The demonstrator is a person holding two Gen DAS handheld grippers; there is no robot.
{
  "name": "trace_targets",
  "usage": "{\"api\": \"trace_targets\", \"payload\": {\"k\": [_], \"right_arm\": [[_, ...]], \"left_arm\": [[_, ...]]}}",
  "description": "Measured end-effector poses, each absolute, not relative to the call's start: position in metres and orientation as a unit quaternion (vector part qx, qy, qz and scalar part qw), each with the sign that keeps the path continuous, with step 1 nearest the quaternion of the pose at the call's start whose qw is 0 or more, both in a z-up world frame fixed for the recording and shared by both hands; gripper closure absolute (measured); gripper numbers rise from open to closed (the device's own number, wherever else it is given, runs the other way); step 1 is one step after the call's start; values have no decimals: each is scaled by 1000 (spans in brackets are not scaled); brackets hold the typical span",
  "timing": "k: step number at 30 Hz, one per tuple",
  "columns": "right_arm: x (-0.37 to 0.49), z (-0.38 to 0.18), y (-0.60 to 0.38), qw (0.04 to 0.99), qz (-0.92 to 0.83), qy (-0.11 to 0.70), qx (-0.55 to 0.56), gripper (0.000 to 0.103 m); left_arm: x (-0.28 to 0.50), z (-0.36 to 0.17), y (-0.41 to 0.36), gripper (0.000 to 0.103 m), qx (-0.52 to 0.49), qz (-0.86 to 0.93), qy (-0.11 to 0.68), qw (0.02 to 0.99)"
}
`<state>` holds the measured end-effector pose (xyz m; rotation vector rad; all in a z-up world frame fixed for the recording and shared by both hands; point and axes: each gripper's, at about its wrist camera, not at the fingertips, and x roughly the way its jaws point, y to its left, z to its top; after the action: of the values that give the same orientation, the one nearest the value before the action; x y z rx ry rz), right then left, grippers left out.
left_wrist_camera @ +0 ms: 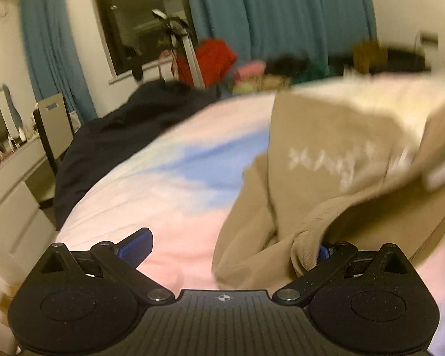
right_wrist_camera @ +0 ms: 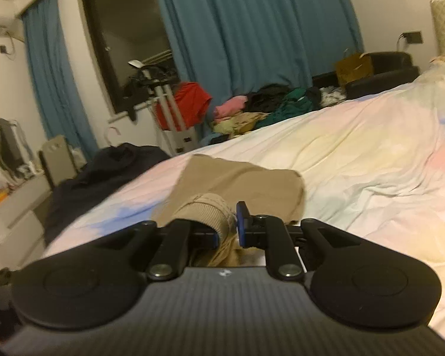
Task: Fold clothes
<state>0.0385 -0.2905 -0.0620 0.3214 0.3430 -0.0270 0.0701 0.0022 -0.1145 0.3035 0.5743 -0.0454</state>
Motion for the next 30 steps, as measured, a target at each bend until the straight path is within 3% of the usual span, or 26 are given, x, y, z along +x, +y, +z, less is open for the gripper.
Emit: {"api": "trace_targets", "payload": {"k": [6, 11, 14, 17, 23, 30], "right_arm": [[53, -75, -284, 974, -45, 191, 111, 82], [72, -100, -283, 961, -65, 261, 72, 46], [80, -116, -281, 945, -77, 312, 53, 34], [80, -120, -281, 940, -92, 325, 51, 33], [57, -64, -298, 963, -82, 217, 140, 33], [50, 95, -300, 988, -55, 92, 114, 33]], "left_arm": [[88, -125, 8, 0, 129, 30, 270, 954], [81, -107, 24, 0, 82, 82, 206, 972], [69, -104, 32, 0, 48, 94, 199, 974], [56, -102, 34, 0, 25, 108, 196, 974], [27, -50, 34, 0, -8, 129, 118, 985], [29, 92, 30, 0, -40, 117, 19, 992]]}}
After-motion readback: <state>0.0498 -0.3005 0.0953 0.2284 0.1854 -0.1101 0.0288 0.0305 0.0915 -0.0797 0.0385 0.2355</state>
